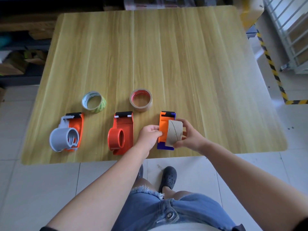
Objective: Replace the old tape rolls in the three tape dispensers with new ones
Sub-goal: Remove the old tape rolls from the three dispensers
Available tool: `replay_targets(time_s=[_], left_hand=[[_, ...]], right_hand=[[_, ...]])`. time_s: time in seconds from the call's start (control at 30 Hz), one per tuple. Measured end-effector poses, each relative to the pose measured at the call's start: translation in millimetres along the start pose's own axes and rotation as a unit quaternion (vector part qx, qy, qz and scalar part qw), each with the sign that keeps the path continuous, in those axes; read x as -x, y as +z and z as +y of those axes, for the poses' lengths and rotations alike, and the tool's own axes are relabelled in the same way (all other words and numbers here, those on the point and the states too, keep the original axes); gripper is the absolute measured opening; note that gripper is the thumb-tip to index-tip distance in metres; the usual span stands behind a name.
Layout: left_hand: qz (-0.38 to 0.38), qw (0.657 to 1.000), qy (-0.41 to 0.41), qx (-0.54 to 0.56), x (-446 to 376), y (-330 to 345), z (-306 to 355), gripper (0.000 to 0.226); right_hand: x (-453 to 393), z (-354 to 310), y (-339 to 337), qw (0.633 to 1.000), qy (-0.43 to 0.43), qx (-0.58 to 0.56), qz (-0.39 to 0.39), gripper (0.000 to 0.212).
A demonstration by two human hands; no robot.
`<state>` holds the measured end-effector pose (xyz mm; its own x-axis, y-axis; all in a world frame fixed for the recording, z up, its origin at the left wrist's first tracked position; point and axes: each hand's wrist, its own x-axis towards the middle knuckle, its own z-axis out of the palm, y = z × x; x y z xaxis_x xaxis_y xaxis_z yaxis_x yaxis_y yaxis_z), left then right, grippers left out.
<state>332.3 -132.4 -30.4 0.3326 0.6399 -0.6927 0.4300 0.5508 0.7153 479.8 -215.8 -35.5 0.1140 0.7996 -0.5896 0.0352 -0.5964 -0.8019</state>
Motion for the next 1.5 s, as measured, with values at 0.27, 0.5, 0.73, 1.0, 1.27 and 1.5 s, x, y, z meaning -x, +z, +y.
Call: replay_targets(time_s=[0.27,0.5,0.73,1.0,1.27,1.5], left_hand=[[-0.009,1.0,-0.028,0.012,4,0,-10,0.02],[0.0,0.998,-0.028,-0.053,3,2,-18,0.025],[0.046,0.986,0.029,-0.156,1,-5,-4,0.034],[0.1,0.948,0.152,-0.26,-26,-57,57,0.036],[0.076,0.979,0.054,-0.181,-71,-100,81,0.046],[0.035,0.981,0.045,-0.185,-87,-106,89,0.042]], right_hand=[[8,3,-18,0.997,0.002,-0.067,0.032,0.082],[6,-9,-22,0.994,-0.024,-0.061,0.086,0.092],[-14,-40,-1,0.992,-0.056,-0.031,0.111,0.108],[-60,-91,5,0.965,-0.086,0.153,0.196,0.096],[-108,-126,48,0.908,-0.122,0.363,0.171,0.09],[-131,-118,64,0.904,-0.117,0.37,0.181,0.093]])
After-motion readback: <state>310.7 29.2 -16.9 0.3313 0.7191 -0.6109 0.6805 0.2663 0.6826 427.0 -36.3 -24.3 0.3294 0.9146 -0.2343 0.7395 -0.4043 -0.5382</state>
